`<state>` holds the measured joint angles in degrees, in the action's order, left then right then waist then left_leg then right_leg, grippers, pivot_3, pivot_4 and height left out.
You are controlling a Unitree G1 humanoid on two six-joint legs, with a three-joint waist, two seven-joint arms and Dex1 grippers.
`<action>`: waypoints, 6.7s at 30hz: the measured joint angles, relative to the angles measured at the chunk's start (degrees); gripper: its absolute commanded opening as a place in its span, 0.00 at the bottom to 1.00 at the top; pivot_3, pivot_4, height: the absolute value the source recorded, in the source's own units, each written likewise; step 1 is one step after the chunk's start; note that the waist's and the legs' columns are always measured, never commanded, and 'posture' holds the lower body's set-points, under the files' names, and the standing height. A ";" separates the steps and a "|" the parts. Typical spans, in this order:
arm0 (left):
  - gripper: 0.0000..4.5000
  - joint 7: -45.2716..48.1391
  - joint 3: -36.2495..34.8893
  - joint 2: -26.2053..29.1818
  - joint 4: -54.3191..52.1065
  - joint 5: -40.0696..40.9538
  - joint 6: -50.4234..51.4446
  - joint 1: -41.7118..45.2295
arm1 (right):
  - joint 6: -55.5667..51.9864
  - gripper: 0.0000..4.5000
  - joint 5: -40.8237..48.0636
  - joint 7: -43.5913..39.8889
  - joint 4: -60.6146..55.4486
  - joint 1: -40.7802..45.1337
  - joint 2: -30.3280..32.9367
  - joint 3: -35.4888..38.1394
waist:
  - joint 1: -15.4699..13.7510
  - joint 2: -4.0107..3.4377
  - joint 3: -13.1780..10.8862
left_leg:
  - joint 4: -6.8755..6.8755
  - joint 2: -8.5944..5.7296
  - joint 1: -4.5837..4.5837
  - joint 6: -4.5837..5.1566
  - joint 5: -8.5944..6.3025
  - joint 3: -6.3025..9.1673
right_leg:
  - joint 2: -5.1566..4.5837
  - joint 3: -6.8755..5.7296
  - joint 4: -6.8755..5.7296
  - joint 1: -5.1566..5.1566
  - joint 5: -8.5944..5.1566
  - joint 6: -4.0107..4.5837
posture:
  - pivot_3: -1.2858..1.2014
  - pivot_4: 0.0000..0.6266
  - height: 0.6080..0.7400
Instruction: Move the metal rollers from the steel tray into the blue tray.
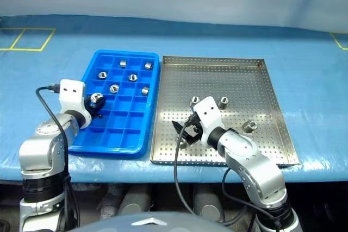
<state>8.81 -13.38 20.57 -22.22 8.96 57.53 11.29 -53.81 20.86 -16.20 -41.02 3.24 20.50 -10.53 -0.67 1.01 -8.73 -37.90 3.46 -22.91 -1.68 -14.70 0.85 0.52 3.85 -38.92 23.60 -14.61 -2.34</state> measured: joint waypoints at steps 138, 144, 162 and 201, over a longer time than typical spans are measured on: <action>0.39 19.21 6.09 5.43 -5.14 -1.77 2.57 6.09 | -1.20 1.00 1.21 2.16 -2.45 -1.92 -0.53 0.97 | 0.91 0.00 -0.02 | -0.12 -0.12 -0.23 0.01 0.00 0.20 | -0.03 0.01 0.01 0.03 -0.03 -0.10 | 0.56 0.24 1.00; 0.39 16.63 6.01 5.00 -5.16 -0.95 3.65 4.26 | -1.08 1.00 1.02 1.52 -2.13 -1.70 -0.54 0.82 | 0.78 0.00 -0.02 | -0.11 -0.11 -0.22 0.01 0.00 0.20 | -0.02 0.01 0.00 0.03 -0.02 -0.10 | 0.55 0.24 1.00; 0.39 13.50 8.43 5.10 4.71 -1.10 -0.40 4.00 | -1.06 1.00 0.26 2.40 -2.26 -2.48 -0.79 1.24 | 1.35 -0.01 -0.02 | -0.08 -0.11 -0.10 0.01 0.01 0.18 | 0.00 0.03 -0.03 -0.01 -0.02 -0.10 | 0.53 0.24 1.00; 0.99 62.99 46.42 12.14 20.78 1.25 -27.42 26.34 | -1.83 1.00 0.26 3.34 -11.25 -16.74 3.77 11.71 | 5.25 -0.03 -0.01 | -0.04 -0.11 -0.06 0.01 0.04 0.10 | 0.07 0.18 0.00 -0.02 -0.20 -0.32 | 0.46 0.24 1.00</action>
<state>71.81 33.04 32.71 -1.44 10.20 30.10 37.63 -55.64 21.12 -12.86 -52.27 -13.50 24.27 1.18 4.58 0.98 -8.74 -37.94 3.35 -22.97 -1.67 -14.66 0.94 0.59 4.03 -38.92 23.58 -14.81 -2.66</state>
